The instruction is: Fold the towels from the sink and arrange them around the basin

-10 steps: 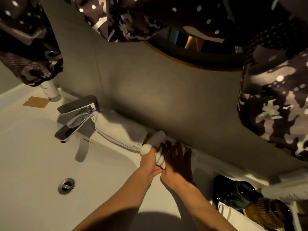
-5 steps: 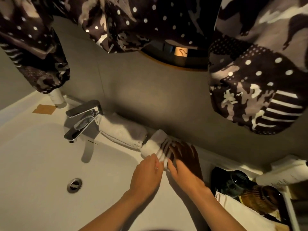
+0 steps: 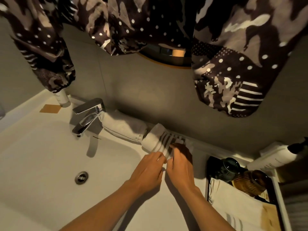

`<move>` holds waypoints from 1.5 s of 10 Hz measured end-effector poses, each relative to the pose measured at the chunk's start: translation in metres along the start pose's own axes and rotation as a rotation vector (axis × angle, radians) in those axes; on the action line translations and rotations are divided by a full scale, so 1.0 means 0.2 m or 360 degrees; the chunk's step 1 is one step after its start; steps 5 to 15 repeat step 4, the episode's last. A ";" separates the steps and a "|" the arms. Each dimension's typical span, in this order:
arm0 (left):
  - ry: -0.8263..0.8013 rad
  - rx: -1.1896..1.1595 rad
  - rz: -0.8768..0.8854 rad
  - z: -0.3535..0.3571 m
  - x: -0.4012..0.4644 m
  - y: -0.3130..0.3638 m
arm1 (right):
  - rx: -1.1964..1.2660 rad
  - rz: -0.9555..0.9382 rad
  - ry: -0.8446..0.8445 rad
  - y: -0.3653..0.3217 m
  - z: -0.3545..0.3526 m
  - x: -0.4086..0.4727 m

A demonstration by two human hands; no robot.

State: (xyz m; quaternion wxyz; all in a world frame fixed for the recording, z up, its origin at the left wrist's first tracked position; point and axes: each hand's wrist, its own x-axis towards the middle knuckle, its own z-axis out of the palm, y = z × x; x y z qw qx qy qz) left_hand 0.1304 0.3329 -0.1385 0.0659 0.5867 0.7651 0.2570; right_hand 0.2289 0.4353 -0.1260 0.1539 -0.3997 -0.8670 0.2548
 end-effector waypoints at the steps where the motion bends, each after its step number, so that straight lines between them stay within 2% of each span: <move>1: -0.0015 0.0194 -0.0060 -0.18 -0.07 0.01 | -0.0057 -0.0087 0.0017 -0.10 -0.06 -0.04; 2: 0.0017 0.0348 -0.0185 -0.37 -0.17 -0.01 | -0.0073 -0.0076 0.0044 -0.18 -0.14 -0.10; 3: 0.0035 0.0328 -0.0355 -0.54 -0.27 -0.02 | -0.0054 -0.0135 0.0074 -0.24 -0.24 -0.19; 4: 0.0012 0.0205 -0.0417 -0.67 -0.43 -0.01 | 0.0160 -0.0143 0.0241 -0.31 -0.35 -0.35; 15: 0.0012 0.0205 -0.0417 -0.67 -0.43 -0.01 | 0.0160 -0.0143 0.0241 -0.31 -0.35 -0.35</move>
